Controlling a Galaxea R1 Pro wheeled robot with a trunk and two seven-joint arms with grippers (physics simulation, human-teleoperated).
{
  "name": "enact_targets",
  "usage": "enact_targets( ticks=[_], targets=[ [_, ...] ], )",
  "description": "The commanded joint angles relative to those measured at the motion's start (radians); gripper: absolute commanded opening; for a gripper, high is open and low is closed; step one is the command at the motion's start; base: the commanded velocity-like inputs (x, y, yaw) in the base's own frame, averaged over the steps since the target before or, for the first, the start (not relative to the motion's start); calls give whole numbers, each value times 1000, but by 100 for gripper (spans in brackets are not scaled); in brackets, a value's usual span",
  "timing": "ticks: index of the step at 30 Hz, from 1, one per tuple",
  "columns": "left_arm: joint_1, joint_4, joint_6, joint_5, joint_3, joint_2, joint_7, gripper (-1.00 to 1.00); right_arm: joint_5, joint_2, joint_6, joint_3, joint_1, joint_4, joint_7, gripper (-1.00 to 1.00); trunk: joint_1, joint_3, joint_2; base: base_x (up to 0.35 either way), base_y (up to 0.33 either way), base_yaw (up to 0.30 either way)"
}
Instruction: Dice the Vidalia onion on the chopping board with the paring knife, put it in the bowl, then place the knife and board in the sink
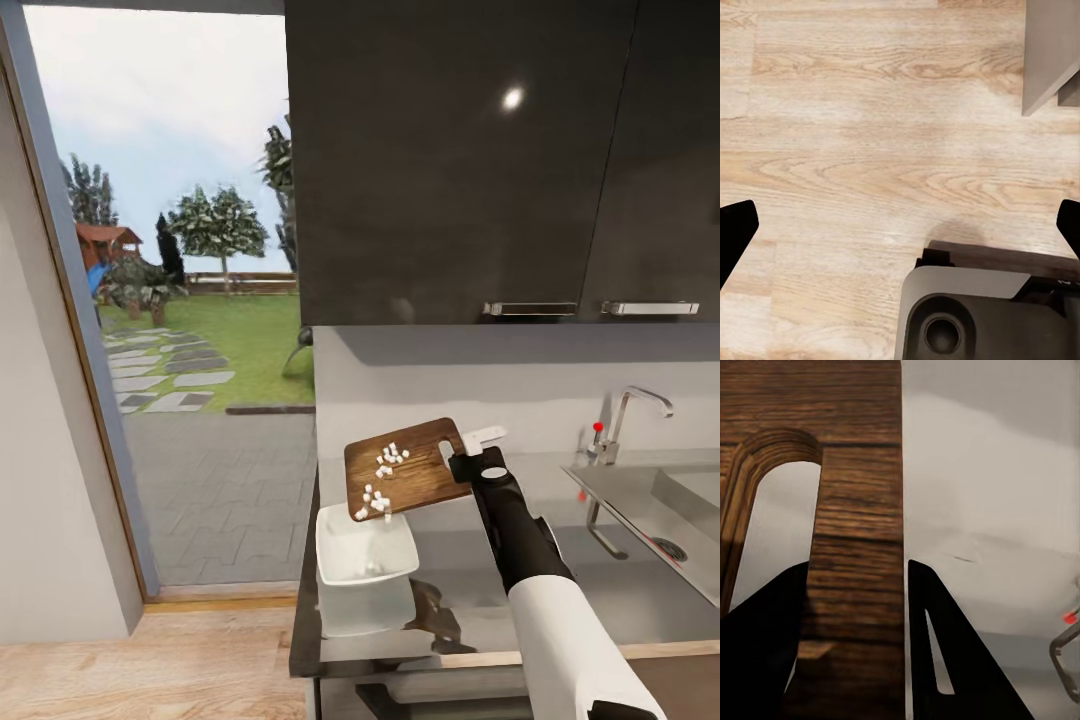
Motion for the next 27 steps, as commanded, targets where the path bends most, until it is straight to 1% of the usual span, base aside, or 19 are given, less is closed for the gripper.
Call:
enact_targets(
  ticks=[1, 8, 27],
  targets=[
    [-1, 4, -6, 8, -9, 0, 0, 100, 10, 1, 2, -4, 0, -2, 10, -100, 0, 0, -1, 0, 0, 0],
    [-1, 4, -6, 8, -9, 0, 0, 100, 10, 1, -23, -4, 0, -2, 10, -100, 0, 0, -1, 0, 0, 0],
    [-1, 4, -6, 8, -9, 0, 0, 100, 10, 1, -56, -4, 0, -2, 11, -100, 0, 0, -1, 0, 0, 0]
  ],
)
